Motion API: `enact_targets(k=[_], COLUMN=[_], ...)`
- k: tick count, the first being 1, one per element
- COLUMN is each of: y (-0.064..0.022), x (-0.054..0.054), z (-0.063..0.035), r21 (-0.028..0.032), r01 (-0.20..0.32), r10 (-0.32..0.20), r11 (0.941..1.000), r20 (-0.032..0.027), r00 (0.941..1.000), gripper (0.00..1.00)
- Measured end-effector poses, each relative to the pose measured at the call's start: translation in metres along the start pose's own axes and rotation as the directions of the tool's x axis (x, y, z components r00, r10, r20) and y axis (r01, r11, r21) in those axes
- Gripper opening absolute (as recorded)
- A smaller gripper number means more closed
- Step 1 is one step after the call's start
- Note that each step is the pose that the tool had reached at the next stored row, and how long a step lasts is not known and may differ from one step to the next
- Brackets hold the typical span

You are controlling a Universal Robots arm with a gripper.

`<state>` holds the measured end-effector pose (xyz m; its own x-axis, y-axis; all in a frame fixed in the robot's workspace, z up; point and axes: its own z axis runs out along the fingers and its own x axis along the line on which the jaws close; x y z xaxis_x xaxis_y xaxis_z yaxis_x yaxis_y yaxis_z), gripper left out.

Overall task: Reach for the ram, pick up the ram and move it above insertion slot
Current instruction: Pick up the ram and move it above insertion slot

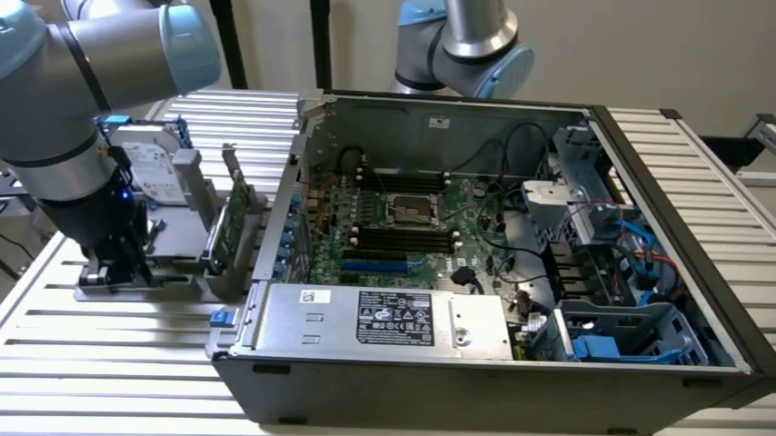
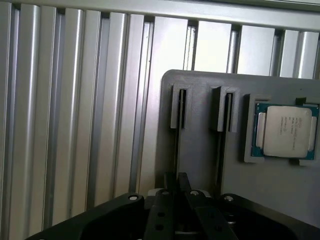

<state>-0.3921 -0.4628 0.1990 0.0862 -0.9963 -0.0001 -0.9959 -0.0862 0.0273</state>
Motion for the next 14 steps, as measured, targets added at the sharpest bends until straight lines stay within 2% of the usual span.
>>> enact_targets(k=[6,14], y=[0.0004,0.0016], x=[0.000,0.002], z=[-0.0161,-0.0520], r21=[0.0001,-0.0002], r01=[0.000,0.000], r10=[0.000,0.000], r11=[1.0000,1.0000], r20=[0.0000,0.0002], r00=[1.0000,1.0000], gripper=[0.14,0.14])
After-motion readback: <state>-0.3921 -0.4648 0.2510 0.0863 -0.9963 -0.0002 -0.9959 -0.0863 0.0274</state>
